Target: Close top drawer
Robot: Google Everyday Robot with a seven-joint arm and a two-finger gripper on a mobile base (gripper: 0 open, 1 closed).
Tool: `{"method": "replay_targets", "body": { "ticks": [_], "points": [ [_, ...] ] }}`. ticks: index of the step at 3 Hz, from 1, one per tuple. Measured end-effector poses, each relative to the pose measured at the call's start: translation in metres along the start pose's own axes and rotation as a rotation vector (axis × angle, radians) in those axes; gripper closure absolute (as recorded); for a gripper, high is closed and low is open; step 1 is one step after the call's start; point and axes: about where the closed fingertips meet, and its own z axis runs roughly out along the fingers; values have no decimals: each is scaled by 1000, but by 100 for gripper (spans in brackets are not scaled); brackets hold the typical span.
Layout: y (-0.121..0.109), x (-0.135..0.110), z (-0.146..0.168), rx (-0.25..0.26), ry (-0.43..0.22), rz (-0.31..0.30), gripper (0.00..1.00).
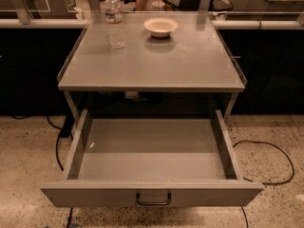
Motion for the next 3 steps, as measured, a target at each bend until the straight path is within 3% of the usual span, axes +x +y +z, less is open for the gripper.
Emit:
{"method": "replay_targets", "body": {
  "ticks": [2,3],
  "points": [
    [16,-13,30,-118,-38,-51,0],
    [20,-22,45,-151,-67,-85,0]
  ]
}}
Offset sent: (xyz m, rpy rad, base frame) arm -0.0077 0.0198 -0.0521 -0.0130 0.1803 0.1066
